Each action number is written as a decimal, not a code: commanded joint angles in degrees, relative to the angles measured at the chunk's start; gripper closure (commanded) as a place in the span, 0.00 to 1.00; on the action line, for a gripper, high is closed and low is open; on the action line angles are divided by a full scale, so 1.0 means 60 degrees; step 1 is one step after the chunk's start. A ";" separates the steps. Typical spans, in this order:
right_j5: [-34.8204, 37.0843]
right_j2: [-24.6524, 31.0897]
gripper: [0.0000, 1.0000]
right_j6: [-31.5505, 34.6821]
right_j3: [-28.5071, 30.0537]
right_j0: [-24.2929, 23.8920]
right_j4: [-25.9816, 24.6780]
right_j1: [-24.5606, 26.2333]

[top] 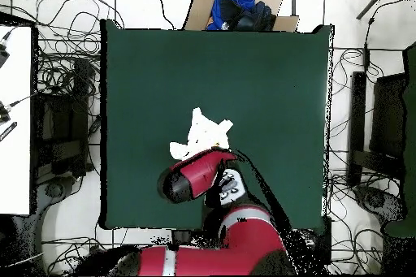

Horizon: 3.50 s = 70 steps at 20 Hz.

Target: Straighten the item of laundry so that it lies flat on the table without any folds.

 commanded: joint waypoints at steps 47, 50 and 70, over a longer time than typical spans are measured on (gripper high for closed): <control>0.0378 0.0695 0.00 -0.0188 -0.0256 -0.3267 0.0135 0.0228; 0.0429 0.0631 0.00 -0.0071 -0.0404 -0.3200 0.0025 0.0314; -0.0429 0.1908 0.00 0.0286 0.0537 -0.4132 0.0309 0.0219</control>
